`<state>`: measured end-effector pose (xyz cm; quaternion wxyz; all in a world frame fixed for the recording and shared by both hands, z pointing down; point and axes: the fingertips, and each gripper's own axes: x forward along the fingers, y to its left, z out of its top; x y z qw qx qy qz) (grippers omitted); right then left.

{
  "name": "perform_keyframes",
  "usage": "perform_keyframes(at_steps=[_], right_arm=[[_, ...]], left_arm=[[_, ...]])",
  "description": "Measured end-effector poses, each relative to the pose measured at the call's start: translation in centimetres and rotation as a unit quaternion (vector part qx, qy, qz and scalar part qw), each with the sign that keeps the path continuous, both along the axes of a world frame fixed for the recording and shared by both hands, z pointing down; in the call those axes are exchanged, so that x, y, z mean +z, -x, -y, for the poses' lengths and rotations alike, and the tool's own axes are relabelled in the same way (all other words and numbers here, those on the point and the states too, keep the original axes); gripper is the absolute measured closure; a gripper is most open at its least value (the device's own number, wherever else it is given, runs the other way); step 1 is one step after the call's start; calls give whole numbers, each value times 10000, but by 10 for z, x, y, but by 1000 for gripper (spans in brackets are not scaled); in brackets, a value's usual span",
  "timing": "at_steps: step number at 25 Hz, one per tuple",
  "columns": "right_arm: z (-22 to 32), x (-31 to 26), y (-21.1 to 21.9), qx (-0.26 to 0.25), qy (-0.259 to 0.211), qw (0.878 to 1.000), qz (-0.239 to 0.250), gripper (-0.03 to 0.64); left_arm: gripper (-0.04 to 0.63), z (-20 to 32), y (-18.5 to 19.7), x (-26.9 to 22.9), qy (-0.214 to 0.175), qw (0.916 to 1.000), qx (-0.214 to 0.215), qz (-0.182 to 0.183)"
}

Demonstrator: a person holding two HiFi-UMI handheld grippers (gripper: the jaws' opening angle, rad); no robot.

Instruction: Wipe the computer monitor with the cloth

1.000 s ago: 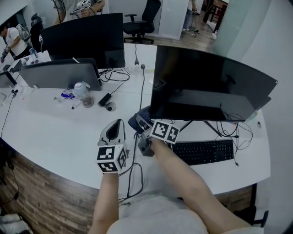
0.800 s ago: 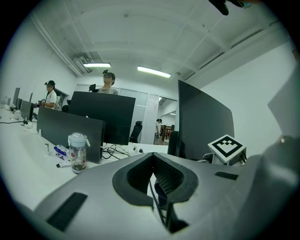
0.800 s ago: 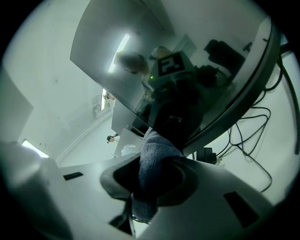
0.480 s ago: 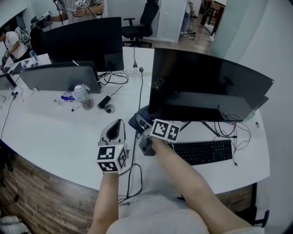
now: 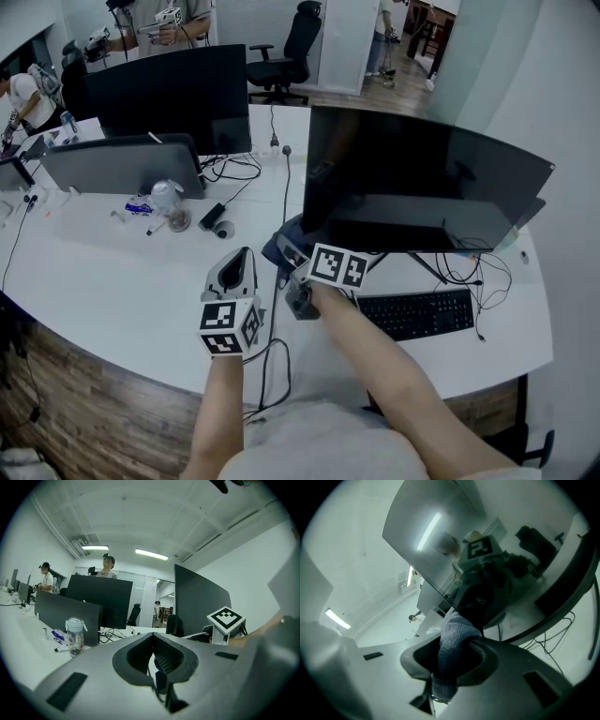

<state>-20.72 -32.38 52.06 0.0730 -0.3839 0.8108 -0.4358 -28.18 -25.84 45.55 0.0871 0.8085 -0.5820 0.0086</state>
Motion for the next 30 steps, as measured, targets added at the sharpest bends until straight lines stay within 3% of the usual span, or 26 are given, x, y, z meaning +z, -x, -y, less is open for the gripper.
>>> perform_keyframes(at_steps=[15,30], right_arm=[[4,-29,0,-31,-219,9997,135,523],[9,-70,4,-184,-669,9975,-123,523]], left_arm=[[586,-2,-3,-3,-38,10000,-18,9],[586,-4,-7,-11,-113,9999,22,31]])
